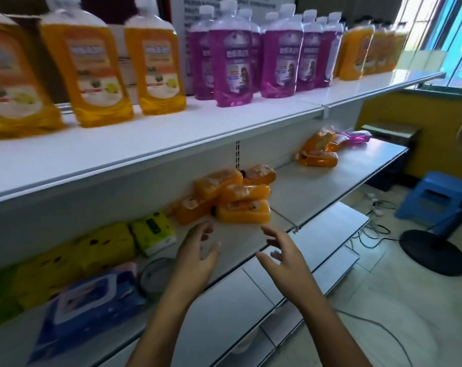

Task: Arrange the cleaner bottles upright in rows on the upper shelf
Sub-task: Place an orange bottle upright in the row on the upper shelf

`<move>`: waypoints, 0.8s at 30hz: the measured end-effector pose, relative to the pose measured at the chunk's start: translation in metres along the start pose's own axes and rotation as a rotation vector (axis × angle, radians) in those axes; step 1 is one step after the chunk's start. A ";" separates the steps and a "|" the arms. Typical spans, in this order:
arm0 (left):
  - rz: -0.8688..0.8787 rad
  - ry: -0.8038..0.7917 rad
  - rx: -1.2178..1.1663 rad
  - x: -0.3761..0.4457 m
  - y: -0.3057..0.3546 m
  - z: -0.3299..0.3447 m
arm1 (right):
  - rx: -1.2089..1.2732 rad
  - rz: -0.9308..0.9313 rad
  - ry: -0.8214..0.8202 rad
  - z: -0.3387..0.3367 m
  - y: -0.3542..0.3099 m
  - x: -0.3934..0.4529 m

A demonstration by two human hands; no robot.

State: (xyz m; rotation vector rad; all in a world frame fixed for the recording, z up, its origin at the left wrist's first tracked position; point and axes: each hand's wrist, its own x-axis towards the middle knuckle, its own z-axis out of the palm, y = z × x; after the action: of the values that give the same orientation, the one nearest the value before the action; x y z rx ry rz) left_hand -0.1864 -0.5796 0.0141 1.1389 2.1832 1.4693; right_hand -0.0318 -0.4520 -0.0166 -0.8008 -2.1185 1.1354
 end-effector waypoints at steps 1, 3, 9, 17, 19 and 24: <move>-0.038 -0.019 0.023 0.017 -0.003 0.012 | -0.042 0.008 -0.014 -0.002 0.012 0.014; -0.124 -0.082 0.039 0.050 -0.007 0.037 | -0.101 0.036 -0.032 -0.003 0.034 0.045; -0.420 0.007 -0.232 0.131 -0.021 0.092 | -0.317 0.037 -0.112 0.006 0.077 0.143; -0.679 0.287 -0.738 0.164 -0.043 0.114 | -0.481 -0.215 -0.328 0.000 0.107 0.205; -0.705 0.328 -0.749 0.167 -0.041 0.120 | -0.579 -0.217 -0.372 0.000 0.101 0.205; -0.664 0.482 -0.734 0.166 -0.039 0.132 | -0.573 -0.185 -0.354 0.005 0.096 0.196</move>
State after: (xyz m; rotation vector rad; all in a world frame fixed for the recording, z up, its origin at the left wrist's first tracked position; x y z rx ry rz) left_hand -0.2326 -0.3782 -0.0471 -0.1825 1.6994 2.0315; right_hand -0.1391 -0.2662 -0.0588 -0.6537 -2.8098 0.6012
